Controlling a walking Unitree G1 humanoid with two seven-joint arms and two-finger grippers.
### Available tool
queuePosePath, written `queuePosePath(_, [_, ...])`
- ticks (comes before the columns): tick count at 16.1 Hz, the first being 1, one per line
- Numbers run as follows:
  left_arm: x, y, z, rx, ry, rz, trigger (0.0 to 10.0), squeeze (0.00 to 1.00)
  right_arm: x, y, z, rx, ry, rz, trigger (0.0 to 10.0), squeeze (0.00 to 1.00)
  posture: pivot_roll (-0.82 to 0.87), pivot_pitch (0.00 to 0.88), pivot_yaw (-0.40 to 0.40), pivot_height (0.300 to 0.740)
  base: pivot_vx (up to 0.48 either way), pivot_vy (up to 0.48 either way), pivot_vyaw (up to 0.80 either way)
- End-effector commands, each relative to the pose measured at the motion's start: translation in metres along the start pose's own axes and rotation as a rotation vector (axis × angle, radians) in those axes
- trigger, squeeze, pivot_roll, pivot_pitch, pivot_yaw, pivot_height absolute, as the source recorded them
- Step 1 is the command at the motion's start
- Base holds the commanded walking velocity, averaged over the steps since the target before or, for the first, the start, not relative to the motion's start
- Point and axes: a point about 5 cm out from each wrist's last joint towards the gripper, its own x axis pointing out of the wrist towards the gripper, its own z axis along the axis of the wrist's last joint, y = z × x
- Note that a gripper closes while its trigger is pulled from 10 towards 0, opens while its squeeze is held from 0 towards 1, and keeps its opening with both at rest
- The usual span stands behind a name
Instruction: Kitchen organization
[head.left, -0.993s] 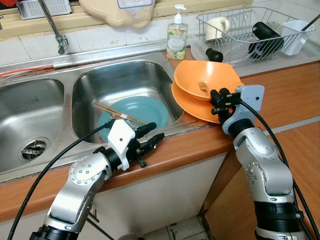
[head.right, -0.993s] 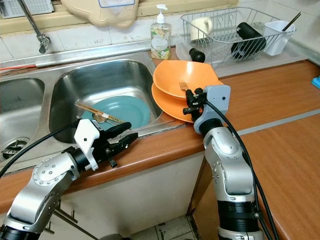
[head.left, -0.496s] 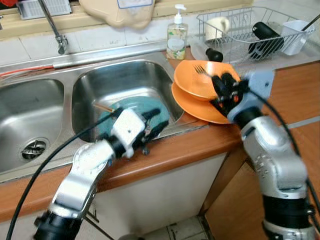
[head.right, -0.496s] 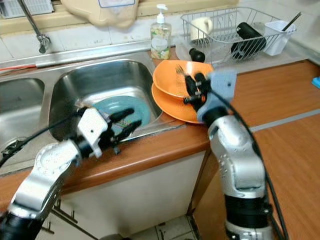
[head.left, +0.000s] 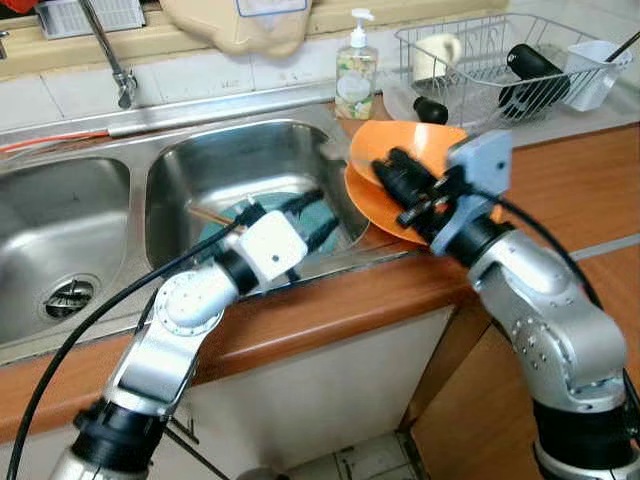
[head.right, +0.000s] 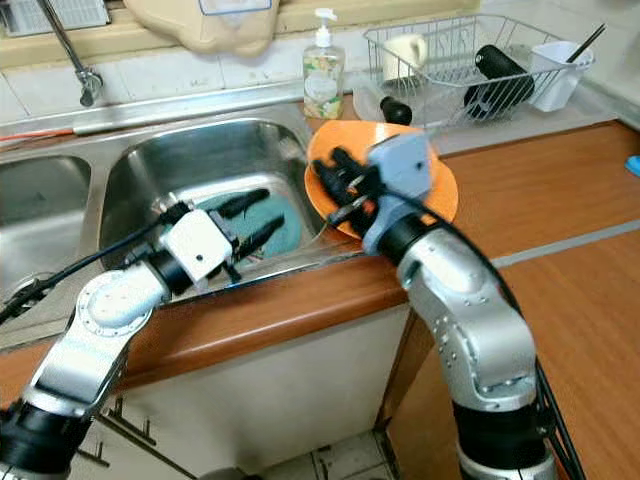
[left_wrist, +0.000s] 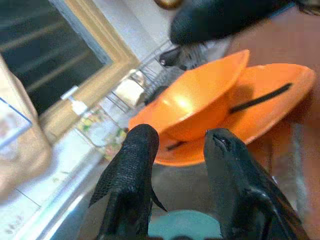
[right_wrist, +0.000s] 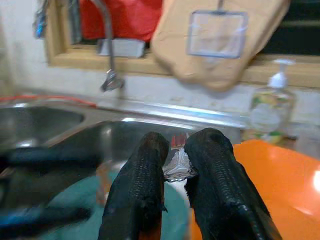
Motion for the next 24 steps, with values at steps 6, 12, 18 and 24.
queuePosePath(6, [0.007, 0.003, -0.002, 0.103, -0.016, 0.001, 10.0, 0.0, -0.007, 0.023, -0.004, 0.028, 0.06, 0.172, 0.0, 0.0, -0.03, 0.0, 0.094, 0.74, 0.0, 0.0, 0.0])
queuePosePath(12, [0.006, -0.002, -0.009, 0.129, 0.005, -0.032, 0.0, 0.0, -0.009, 0.032, -0.003, 0.041, 0.062, 0.208, 0.0, 0.0, -0.03, 0.0, 0.1, 0.74, 0.0, 0.0, 0.0])
queuePosePath(18, [0.006, 0.002, -0.013, 0.195, 0.025, -0.017, 0.0, 0.0, -0.009, 0.034, -0.002, 0.037, 0.064, 0.214, 0.0, 0.0, -0.03, 0.0, 0.103, 0.74, 0.0, 0.0, 0.0])
queuePosePath(24, [0.006, 0.006, -0.02, 0.259, 0.053, -0.033, 0.0, 0.0, -0.007, 0.027, -0.003, 0.031, 0.069, 0.155, 10.0, 1.0, -0.03, 0.0, 0.103, 0.74, 0.0, 0.0, 0.0])
